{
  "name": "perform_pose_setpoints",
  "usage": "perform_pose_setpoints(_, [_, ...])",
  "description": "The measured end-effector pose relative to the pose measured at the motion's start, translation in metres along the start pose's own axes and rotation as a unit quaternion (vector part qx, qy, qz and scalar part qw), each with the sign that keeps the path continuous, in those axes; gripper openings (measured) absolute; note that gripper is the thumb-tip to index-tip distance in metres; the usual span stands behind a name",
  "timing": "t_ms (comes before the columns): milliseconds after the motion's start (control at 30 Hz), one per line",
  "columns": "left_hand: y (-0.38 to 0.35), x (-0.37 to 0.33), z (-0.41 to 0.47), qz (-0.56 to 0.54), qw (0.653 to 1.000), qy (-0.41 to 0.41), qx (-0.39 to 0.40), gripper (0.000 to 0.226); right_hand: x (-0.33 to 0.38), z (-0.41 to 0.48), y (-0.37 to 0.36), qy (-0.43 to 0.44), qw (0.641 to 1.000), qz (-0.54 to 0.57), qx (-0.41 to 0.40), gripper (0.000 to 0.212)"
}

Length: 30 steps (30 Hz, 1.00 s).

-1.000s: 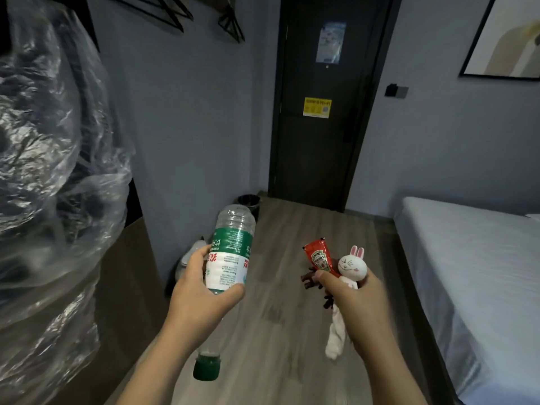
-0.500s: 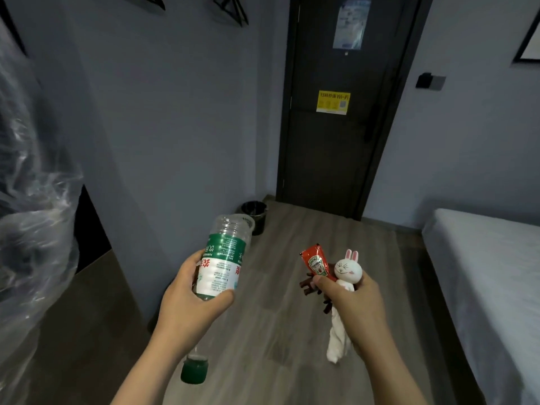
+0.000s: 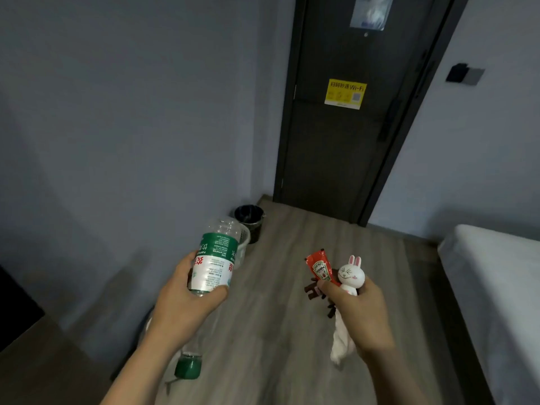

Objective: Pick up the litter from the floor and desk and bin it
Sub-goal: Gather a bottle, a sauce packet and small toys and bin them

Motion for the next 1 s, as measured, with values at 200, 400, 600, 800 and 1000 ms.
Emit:
perform_pose_setpoints(200, [-0.015,0.002,0.124,0.004,1.000,0.006,-0.018,0.062,-0.004,0.139,-0.019,0.000,1.000,0.023,0.019,0.011])
perform_pose_setpoints(400, [-0.032,-0.010,0.251,0.036,0.999,0.005,-0.023,0.069,0.009,0.283,-0.037,-0.007,0.997,0.015,0.069,0.009])
perform_pose_setpoints(600, [-0.033,0.009,0.342,0.053,0.997,0.036,-0.044,0.065,0.010,0.390,-0.064,-0.023,0.992,-0.030,0.119,0.008])
perform_pose_setpoints(800, [-0.028,0.047,0.449,0.043,0.996,0.064,-0.050,0.065,-0.005,0.496,-0.111,-0.050,0.988,-0.053,0.139,0.011])
perform_pose_setpoints(1000, [-0.014,0.084,0.569,0.026,0.995,0.095,-0.033,0.069,-0.015,0.603,-0.173,-0.084,0.981,-0.094,0.148,0.011])
Point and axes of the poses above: each hand's wrist, its own z-axis towards the middle knuckle, its own y-axis out of the back of the hand, x = y × z, the point moved 9 cm from there along z, towards the middle knuckle, and after that the axes turned 11 degrees about x, right-handed, at the moved point
